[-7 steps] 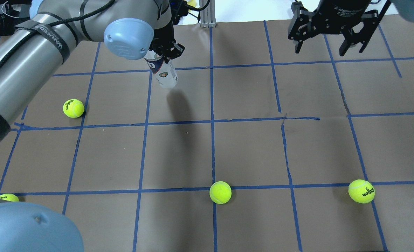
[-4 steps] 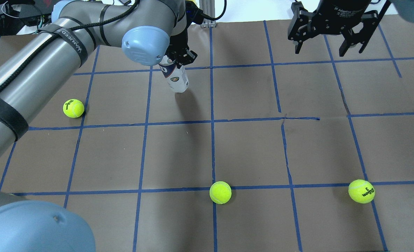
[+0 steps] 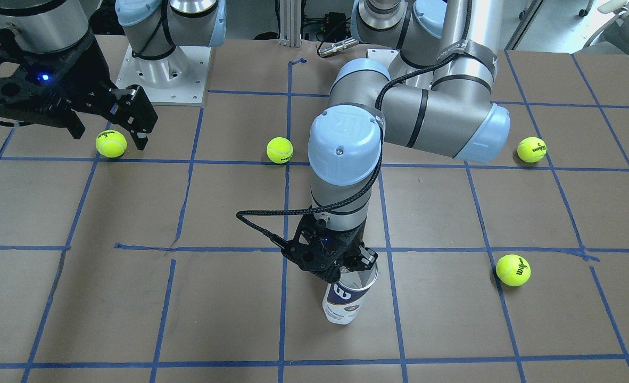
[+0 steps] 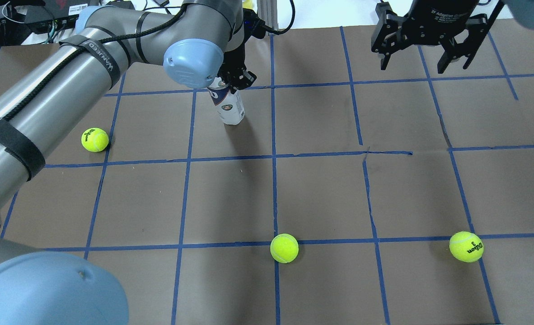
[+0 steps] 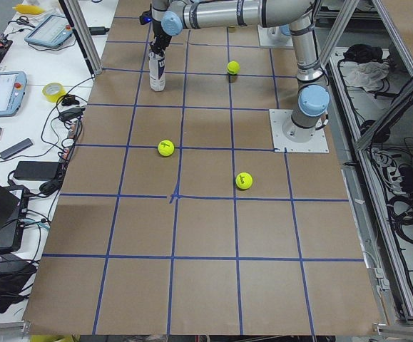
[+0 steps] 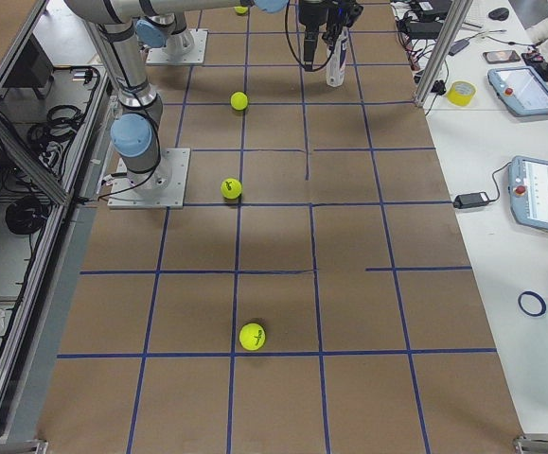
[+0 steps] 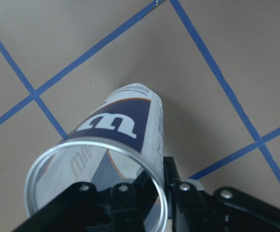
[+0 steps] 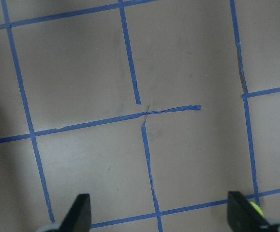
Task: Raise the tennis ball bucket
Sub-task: 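Set the can upright on the table with the left gripper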
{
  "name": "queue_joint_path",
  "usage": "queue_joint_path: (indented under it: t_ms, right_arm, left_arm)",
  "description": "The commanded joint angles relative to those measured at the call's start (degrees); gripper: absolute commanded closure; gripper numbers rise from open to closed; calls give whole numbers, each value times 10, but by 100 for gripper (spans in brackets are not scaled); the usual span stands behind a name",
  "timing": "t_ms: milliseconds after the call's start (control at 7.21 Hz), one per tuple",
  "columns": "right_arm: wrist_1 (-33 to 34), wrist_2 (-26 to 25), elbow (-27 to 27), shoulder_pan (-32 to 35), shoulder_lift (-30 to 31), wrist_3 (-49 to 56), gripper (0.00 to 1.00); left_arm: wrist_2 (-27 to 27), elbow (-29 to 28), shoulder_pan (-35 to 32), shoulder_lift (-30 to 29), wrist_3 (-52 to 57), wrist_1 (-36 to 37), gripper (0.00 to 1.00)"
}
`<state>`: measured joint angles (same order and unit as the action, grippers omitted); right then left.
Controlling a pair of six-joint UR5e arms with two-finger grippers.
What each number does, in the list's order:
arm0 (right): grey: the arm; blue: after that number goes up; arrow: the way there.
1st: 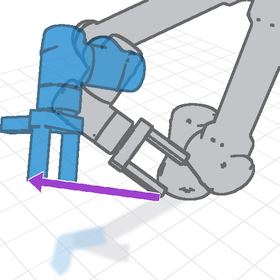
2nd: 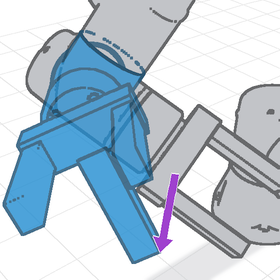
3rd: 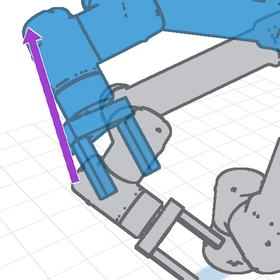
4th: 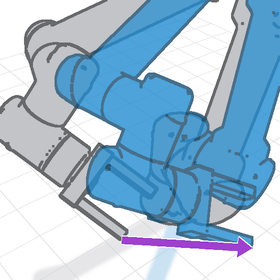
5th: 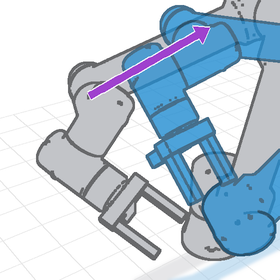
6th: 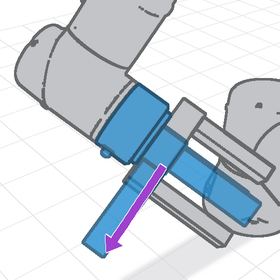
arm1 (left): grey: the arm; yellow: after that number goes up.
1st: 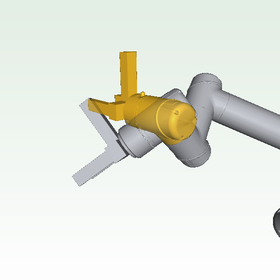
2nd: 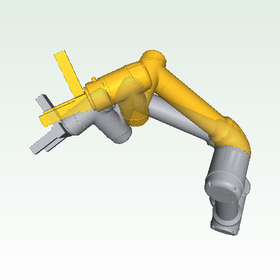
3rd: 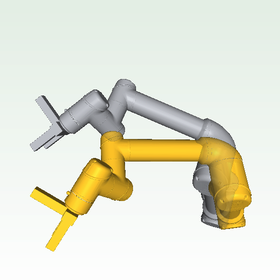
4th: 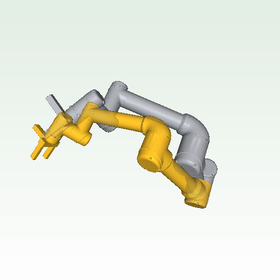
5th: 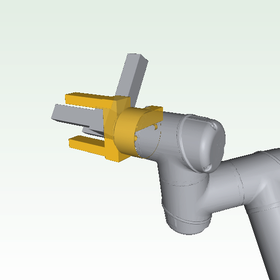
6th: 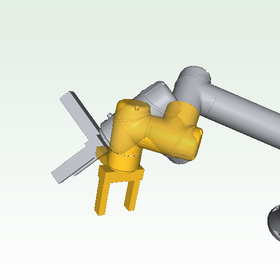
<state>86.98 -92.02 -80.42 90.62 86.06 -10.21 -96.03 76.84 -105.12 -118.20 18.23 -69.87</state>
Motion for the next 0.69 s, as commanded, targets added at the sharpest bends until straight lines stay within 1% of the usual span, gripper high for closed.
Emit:
queue_joint_path:
  t_ms: [0, 277, 416, 555]
  right_arm:
    - [0, 0, 0, 0, 0, -1, 0]
    - [0, 0, 0, 0, 0, -1, 0]
    - [-1, 0, 0, 0, 0, -1, 0]
    - [-1, 0, 0, 0, 0, 0, 0]
  left_arm:
    - [0, 1, 0, 2, 0, 0, 0]
    - [4, -8, 1, 33, -2, -1, 0]
    - [2, -28, -3, 61, -4, -12, 0]
    - [4, -36, -3, 94, -5, -51, 0]
